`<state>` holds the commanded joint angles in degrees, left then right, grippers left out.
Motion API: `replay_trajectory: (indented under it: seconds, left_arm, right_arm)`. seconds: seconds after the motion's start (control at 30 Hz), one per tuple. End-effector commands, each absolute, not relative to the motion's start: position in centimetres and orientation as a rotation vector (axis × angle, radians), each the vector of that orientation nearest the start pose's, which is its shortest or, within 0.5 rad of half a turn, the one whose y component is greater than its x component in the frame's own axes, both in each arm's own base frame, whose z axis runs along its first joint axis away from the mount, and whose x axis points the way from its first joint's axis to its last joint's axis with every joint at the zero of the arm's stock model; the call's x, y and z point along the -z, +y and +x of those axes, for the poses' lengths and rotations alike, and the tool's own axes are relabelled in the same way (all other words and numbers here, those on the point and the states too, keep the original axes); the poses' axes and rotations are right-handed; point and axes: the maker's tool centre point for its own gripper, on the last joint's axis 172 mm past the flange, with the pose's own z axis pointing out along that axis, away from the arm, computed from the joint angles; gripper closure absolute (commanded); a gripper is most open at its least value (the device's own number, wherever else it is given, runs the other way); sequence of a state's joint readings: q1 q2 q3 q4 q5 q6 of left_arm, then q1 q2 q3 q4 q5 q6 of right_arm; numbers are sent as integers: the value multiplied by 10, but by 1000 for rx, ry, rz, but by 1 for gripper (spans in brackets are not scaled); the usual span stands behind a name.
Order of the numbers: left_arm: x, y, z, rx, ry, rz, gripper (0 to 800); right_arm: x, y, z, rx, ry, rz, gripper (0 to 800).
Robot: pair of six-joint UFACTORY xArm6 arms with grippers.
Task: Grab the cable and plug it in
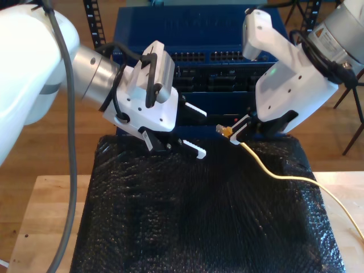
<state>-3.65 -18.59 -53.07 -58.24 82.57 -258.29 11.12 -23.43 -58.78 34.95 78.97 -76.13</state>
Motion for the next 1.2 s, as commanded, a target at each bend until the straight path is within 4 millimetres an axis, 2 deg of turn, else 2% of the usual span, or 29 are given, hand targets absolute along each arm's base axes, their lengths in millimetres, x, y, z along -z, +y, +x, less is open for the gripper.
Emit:
replay_trajectory:
  seconds: [0.5, 0.63, 0.87, 1.2]
  left_arm:
    - [-354, -243, 354, -770, -1589, 1567, 2]
    - [-354, -244, 348, -752, -1589, 1550, 3]
    - [-354, -245, 345, -745, -1592, 1540, 7]
    - [-354, -245, 345, -747, -1594, 1539, 17]
  right_arm:
    - [-346, 216, 353, 467, -1707, -1976, 794]
    - [-342, 218, 353, 455, -1702, -1966, 794]
    - [-341, 220, 353, 454, -1703, -1961, 794]
    - [-335, 234, 346, 421, -1733, -1925, 794]
